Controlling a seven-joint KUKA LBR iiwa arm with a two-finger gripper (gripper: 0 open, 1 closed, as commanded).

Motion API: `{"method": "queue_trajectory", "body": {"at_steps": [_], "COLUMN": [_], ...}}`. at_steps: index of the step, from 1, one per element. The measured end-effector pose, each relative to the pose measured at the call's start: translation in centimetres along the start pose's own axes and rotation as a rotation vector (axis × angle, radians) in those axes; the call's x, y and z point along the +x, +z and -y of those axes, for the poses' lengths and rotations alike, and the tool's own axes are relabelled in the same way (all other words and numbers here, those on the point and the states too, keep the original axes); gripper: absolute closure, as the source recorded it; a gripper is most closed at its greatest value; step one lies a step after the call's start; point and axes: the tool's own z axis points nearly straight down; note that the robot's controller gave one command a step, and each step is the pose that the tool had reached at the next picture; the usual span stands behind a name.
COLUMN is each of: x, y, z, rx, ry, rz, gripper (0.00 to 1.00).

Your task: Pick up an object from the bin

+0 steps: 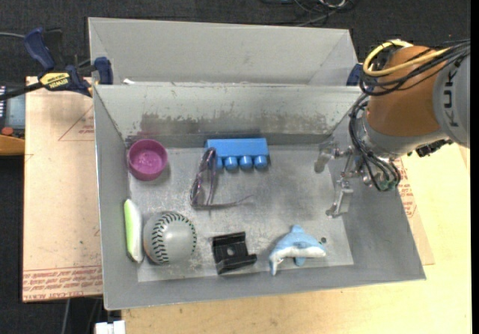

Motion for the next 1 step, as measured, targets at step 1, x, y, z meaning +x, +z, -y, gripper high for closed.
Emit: {"method": "queue_trajectory", "body": {"at_steps": [1], "x": [-0.16], "y": [-0.48], "z": [-0.07], "rx": [0.001], "ry": [-0.004], "rz": [0.007], "gripper": [0.00]}}
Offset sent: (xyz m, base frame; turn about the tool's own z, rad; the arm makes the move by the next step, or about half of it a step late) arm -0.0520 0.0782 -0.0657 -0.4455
